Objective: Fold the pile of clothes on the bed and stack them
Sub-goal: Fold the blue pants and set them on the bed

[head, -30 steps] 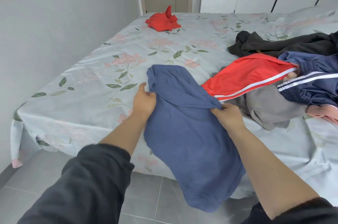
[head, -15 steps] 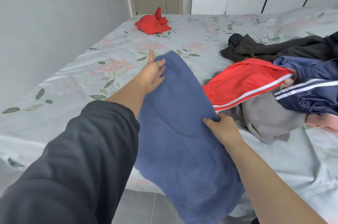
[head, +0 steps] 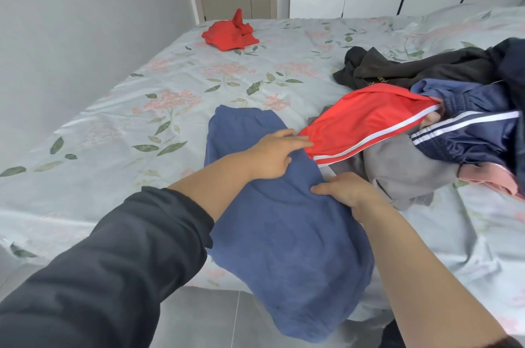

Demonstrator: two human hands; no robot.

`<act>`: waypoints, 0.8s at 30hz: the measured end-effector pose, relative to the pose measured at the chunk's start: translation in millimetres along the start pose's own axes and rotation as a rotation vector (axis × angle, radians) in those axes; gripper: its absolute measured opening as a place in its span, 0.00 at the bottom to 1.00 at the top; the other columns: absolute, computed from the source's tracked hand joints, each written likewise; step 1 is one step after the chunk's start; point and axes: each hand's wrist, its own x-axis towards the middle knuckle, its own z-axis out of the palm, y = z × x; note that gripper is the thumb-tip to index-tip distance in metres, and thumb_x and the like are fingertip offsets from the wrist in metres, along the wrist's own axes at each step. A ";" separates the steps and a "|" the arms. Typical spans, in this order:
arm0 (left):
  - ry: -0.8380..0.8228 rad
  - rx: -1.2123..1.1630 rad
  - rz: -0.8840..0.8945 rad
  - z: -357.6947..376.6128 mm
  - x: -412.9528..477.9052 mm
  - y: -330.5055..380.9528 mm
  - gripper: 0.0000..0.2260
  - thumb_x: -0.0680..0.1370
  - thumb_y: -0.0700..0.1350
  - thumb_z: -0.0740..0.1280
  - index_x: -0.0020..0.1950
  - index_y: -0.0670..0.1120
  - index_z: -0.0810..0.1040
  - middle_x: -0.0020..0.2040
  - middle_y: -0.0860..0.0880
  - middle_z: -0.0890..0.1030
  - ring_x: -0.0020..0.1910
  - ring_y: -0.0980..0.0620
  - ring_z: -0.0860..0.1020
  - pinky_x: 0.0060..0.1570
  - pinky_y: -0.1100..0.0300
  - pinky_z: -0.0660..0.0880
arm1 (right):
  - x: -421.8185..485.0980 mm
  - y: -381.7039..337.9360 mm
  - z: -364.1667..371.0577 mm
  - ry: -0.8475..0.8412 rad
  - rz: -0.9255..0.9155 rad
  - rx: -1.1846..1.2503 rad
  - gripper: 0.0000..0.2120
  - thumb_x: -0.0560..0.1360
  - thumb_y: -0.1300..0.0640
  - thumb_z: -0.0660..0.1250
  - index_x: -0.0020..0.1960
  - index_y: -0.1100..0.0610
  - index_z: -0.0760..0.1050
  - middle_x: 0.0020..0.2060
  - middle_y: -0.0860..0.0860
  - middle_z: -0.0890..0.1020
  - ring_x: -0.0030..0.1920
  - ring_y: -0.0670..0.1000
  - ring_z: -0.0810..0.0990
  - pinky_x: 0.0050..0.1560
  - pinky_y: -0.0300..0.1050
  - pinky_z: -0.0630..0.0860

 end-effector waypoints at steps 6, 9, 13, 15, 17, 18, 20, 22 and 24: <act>-0.381 -0.010 0.029 -6.1 19.3 39.0 0.30 0.74 0.26 0.56 0.73 0.48 0.68 0.70 0.48 0.70 0.72 0.51 0.63 0.63 0.69 0.62 | -12.5 4.6 -16.2 -0.102 -0.035 -0.367 0.29 0.67 0.56 0.75 0.66 0.58 0.73 0.57 0.55 0.79 0.55 0.56 0.79 0.60 0.52 0.75; -0.420 0.234 0.085 -4.4 23.8 51.6 0.25 0.74 0.35 0.67 0.70 0.51 0.72 0.61 0.47 0.73 0.59 0.50 0.68 0.59 0.56 0.69 | -20.0 7.0 -21.6 -0.178 -0.015 -0.443 0.26 0.67 0.54 0.76 0.62 0.59 0.75 0.55 0.55 0.81 0.55 0.56 0.79 0.61 0.53 0.75; -0.374 0.367 0.086 -5.6 21.7 55.5 0.14 0.74 0.44 0.72 0.59 0.45 0.79 0.53 0.47 0.76 0.55 0.48 0.69 0.52 0.55 0.69 | -30.8 10.4 -19.0 -0.118 -0.098 -0.324 0.17 0.70 0.54 0.74 0.56 0.61 0.78 0.50 0.54 0.82 0.48 0.53 0.81 0.50 0.45 0.77; -0.311 0.360 0.067 -18.4 16.1 53.0 0.08 0.73 0.46 0.73 0.46 0.44 0.78 0.43 0.50 0.74 0.53 0.48 0.69 0.48 0.56 0.69 | -38.7 10.5 -15.3 -0.059 -0.173 -0.258 0.10 0.75 0.52 0.69 0.48 0.60 0.78 0.43 0.52 0.80 0.39 0.48 0.78 0.36 0.39 0.72; -0.284 0.370 0.030 -35.8 7.6 49.0 0.09 0.72 0.48 0.73 0.40 0.47 0.75 0.41 0.51 0.71 0.50 0.50 0.67 0.48 0.54 0.69 | -46.7 7.5 -9.1 -0.004 -0.244 -0.235 0.10 0.76 0.51 0.66 0.43 0.58 0.76 0.40 0.51 0.78 0.36 0.47 0.75 0.32 0.38 0.68; -0.271 0.378 0.007 -45.0 1.8 48.0 0.11 0.72 0.47 0.73 0.37 0.48 0.72 0.41 0.50 0.71 0.50 0.51 0.67 0.48 0.54 0.70 | -51.2 3.3 -6.0 0.013 -0.274 -0.217 0.10 0.77 0.51 0.66 0.44 0.59 0.76 0.40 0.51 0.78 0.37 0.48 0.75 0.33 0.39 0.69; -0.203 0.420 -0.034 -62.2 -12.4 47.0 0.11 0.71 0.43 0.70 0.34 0.50 0.69 0.43 0.47 0.73 0.46 0.52 0.69 0.43 0.56 0.70 | -62.6 -10.5 -2.6 0.029 -0.327 -0.192 0.14 0.76 0.52 0.67 0.46 0.64 0.77 0.38 0.52 0.78 0.39 0.51 0.75 0.37 0.42 0.70; -0.096 0.489 -0.073 -82.1 -30.5 46.2 0.08 0.71 0.40 0.66 0.34 0.49 0.70 0.46 0.44 0.76 0.39 0.54 0.67 0.37 0.58 0.66 | -75.9 -29.5 -3.8 -0.006 -0.373 -0.180 0.20 0.74 0.52 0.70 0.47 0.71 0.75 0.37 0.54 0.75 0.38 0.51 0.72 0.39 0.43 0.67; 0.009 0.557 -0.109 -104.9 -49.9 44.5 0.09 0.70 0.38 0.64 0.32 0.47 0.69 0.41 0.45 0.75 0.41 0.51 0.67 0.41 0.58 0.65 | -89.6 -50.4 -9.5 -0.058 -0.392 -0.241 0.19 0.71 0.51 0.74 0.44 0.68 0.77 0.36 0.55 0.76 0.36 0.51 0.73 0.38 0.44 0.69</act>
